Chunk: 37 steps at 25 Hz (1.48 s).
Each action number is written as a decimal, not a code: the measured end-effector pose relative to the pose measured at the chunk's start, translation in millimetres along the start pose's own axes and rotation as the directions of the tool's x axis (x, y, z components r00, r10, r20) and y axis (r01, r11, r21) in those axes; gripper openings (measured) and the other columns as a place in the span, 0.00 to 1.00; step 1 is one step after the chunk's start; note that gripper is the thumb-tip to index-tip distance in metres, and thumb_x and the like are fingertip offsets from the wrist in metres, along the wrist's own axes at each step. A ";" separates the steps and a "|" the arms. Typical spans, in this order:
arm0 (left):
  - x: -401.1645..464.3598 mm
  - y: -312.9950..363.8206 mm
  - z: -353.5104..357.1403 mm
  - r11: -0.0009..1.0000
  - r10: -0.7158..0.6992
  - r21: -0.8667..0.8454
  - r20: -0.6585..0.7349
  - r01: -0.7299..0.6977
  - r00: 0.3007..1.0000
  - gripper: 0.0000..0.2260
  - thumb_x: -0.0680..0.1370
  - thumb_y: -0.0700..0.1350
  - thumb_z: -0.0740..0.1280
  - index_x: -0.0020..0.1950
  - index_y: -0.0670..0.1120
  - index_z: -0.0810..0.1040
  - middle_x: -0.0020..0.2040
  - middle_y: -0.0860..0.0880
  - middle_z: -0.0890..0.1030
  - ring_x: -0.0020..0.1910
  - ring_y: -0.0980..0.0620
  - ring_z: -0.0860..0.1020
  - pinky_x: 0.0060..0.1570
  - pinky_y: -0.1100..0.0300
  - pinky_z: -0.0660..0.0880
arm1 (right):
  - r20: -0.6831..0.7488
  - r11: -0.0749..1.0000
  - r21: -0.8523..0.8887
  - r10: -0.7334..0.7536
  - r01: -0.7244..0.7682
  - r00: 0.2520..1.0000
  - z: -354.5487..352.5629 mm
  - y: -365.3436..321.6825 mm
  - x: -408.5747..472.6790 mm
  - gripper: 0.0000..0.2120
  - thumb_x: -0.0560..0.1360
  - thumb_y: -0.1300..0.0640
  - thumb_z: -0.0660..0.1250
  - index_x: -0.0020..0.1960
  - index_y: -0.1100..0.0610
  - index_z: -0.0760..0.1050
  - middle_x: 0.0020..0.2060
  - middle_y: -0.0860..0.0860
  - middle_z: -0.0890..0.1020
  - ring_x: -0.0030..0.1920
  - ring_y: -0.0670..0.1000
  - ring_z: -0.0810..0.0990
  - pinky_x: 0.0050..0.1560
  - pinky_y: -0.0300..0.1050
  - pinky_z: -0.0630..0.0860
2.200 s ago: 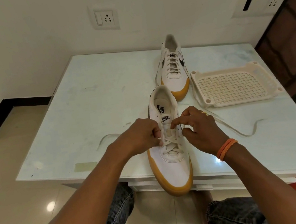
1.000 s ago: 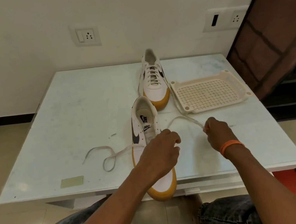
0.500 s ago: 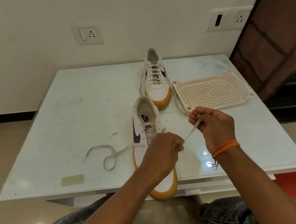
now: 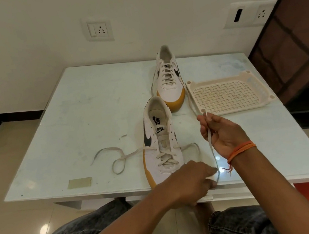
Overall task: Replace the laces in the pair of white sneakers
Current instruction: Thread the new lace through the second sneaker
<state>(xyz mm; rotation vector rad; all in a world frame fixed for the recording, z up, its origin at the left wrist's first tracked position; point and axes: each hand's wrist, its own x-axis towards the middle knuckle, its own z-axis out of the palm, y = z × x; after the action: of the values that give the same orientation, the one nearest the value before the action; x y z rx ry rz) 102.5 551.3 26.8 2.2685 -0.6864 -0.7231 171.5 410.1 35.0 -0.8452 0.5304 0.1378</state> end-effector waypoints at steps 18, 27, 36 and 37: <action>-15.6 -60.0 -73.8 0.876 -0.466 -0.197 -0.573 0.440 0.674 0.05 0.75 0.40 0.71 0.47 0.48 0.85 0.45 0.49 0.85 0.44 0.51 0.82 0.50 0.56 0.79 | 0.611 -0.400 -0.790 -0.438 0.465 0.660 34.0 87.5 -13.0 0.10 0.68 0.61 0.77 0.43 0.55 0.77 0.59 0.55 0.71 0.28 0.49 0.73 0.29 0.41 0.78; -12.2 -64.6 -75.8 0.878 -0.478 -0.262 -0.547 0.401 0.687 0.05 0.74 0.40 0.73 0.49 0.45 0.86 0.48 0.48 0.85 0.46 0.51 0.82 0.51 0.62 0.76 | 0.581 -0.322 -0.812 -0.371 0.487 0.724 34.0 87.5 -14.0 0.07 0.71 0.63 0.73 0.45 0.55 0.76 0.59 0.53 0.68 0.31 0.49 0.73 0.35 0.40 0.78; -17.3 -69.9 -82.3 0.795 -0.574 -0.504 -0.443 0.339 0.688 0.04 0.71 0.39 0.76 0.44 0.43 0.85 0.42 0.44 0.85 0.41 0.49 0.83 0.46 0.54 0.82 | 0.428 -0.005 -0.891 -0.350 0.455 0.833 37.2 95.8 -0.7 0.04 0.77 0.57 0.68 0.49 0.57 0.78 0.50 0.48 0.66 0.44 0.46 0.72 0.41 0.28 0.67; -17.4 -71.2 -83.0 0.789 -0.579 -0.515 -0.444 0.334 0.684 0.03 0.71 0.41 0.76 0.43 0.43 0.85 0.40 0.44 0.85 0.40 0.48 0.83 0.45 0.54 0.82 | 0.410 0.028 -0.895 -0.337 0.445 0.847 38.1 95.4 0.2 0.04 0.76 0.57 0.69 0.49 0.57 0.79 0.50 0.49 0.67 0.45 0.45 0.71 0.41 0.25 0.65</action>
<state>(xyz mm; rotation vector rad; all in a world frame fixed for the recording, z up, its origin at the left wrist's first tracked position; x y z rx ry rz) 163.4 643.5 34.5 2.1041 0.3446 -0.2902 155.9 501.7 -8.9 -2.3274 -0.0199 -0.0299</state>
